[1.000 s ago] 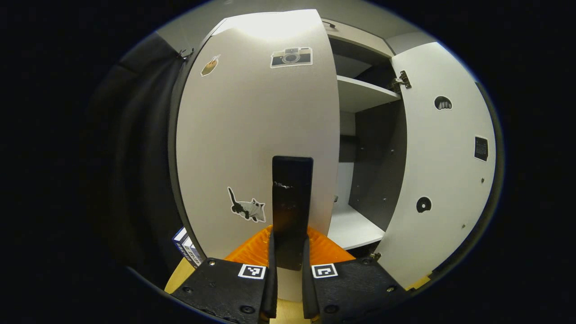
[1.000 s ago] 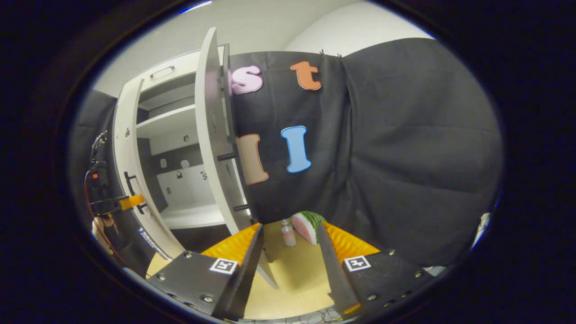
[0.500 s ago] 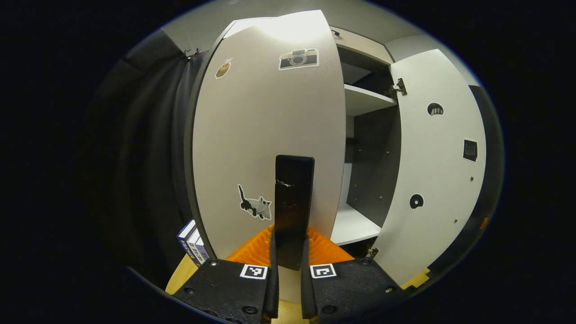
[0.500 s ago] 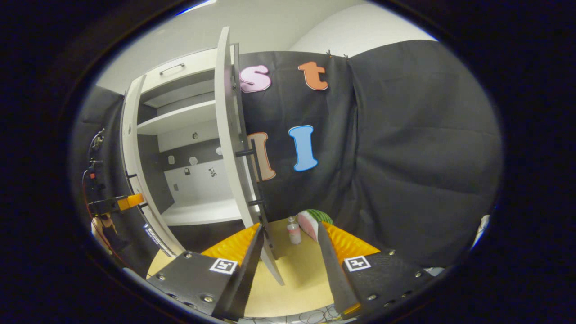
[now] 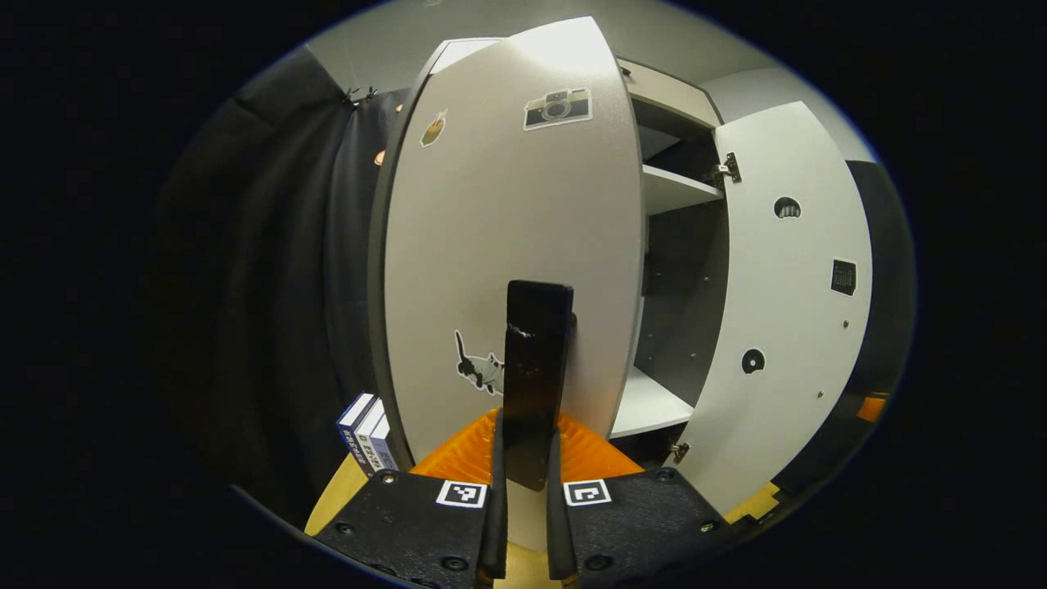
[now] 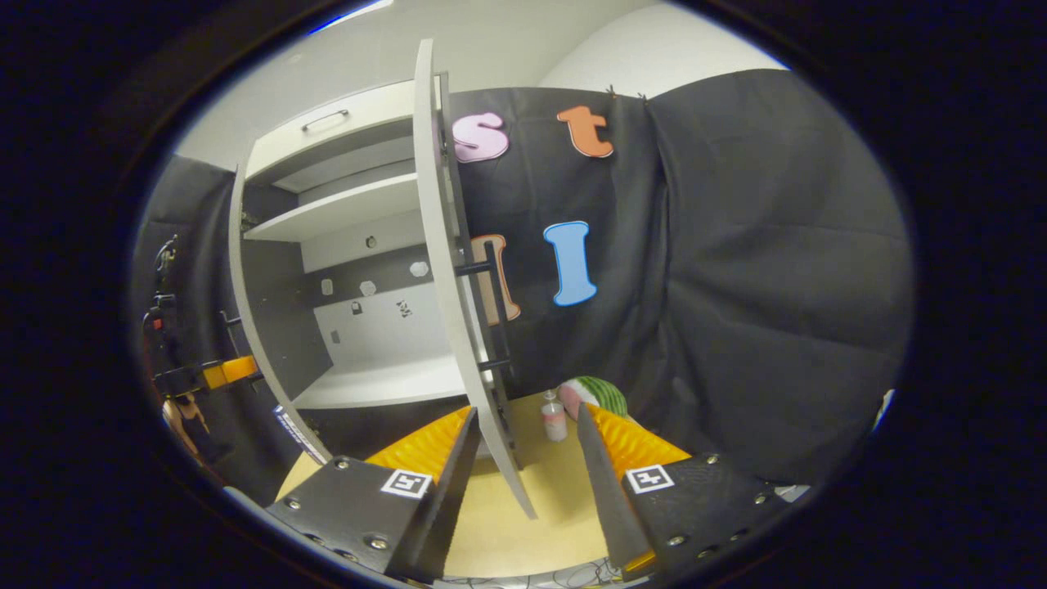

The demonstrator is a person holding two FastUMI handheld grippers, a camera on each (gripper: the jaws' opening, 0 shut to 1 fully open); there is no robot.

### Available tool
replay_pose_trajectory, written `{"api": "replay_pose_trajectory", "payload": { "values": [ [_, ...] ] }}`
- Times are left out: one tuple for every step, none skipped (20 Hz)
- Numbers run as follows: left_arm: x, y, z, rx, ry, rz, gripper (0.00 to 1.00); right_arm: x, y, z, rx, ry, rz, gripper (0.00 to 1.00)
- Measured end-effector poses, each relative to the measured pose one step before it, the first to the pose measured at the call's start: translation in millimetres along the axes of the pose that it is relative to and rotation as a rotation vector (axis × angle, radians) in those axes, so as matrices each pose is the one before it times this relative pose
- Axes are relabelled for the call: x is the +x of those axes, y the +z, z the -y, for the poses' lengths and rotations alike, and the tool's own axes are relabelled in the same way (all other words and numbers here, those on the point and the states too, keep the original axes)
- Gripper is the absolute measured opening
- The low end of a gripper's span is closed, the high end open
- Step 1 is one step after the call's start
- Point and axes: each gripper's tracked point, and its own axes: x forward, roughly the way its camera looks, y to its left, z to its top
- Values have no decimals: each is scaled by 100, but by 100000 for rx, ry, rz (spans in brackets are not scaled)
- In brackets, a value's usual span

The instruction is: Open the right door of the double-door shoe cabinet with the right hand, and open the left door with the left hand.

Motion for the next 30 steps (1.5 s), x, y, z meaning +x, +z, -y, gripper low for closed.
{"api": "replay_pose_trajectory", "payload": {
  "values": [
    [-451,-35,-404,-150,805,75,20,262,4,-279,369,683,-110,67],
    [-388,-2,-428,-142,1020,55,20,210,-29,-197,552,870,-207,67],
    [-382,83,-432,0,982,193,20,281,-6,-193,559,808,-269,67],
    [-402,-92,-467,-383,1191,249,18,153,-166,-214,716,574,-700,67],
    [-390,20,-430,300,1234,110,18,105,-153,-120,701,826,-350,67],
    [-298,-24,-560,170,1396,47,18,97,-81,-218,656,744,-237,72],
    [-310,47,-482,-123,1264,76,18,122,-98,5,396,35,-4,73],
    [-281,-3,-419,-427,1241,177,16,85,-41,8,364,282,15,67],
    [-207,67,-395,136,987,55,16,62,-143,-83,402,285,-50,75],
    [-219,-25,-451,138,1190,-101,15,89,65,99,373,-97,192,75],
    [-179,42,-457,32,1206,-95,14,77,-78,144,283,-92,107,75],
    [-227,-30,-475,-78,1259,-219,14,59,4,197,224,-231,98,75],
    [-145,57,-436,-197,1325,-39,13,52,-46,156,289,-203,69,75],
    [-176,-34,-492,97,1266,-194,11,49,35,155,448,-96,36,75],
    [-122,14,-425,567,1390,-288,10,142,11,86,563,-18,104,75],
    [-131,33,-494,548,1284,-125,8,94,27,115,534,76,-78,75],
    [-94,27,-384,242,1329,-60,7,163,-95,28,439,-33,-48,75],
    [-26,20,-427,228,1266,-29,5,52,44,55,295,35,109,75],
    [-5,24,-359,198,1139,-61,1,101,-41,-35,243,37,74,75],
    [-94,4,-387,91,907,-57,0,93,34,-16,219,218,15,75],
    [-39,38,-333,-354,732,-64,2,182,44,-129,112,337,48,75],
    [-33,52,-396,-413,564,-84,2,83,27,-47,-34,252,94,75],
    [53,-39,-333,-255,718,-48,2,136,47,-22,-168,281,83,75],
    [-48,-3,-397,327,679,-27,1,111,80,-92,-225,252,46,75],
    [6,36,-234,337,644,64,0,214,5,-77,-93,196,40,75],
    [-37,-11,-331,-394,801,94,0,151,59,-89,155,308,-2,75],
    [100,101,-209,-561,684,222,1,77,-74,-146,248,458,-155,75],
    [58,-17,-281,-459,782,371,1,92,59,-123,125,399,121,75],
    [13,33,-306,-56,991,293,1,174,74,-122,-127,207,128,75],
    [39,-51,-465,486,981,300,0,109,62,-73,-204,159,67,75]
  ]
}}
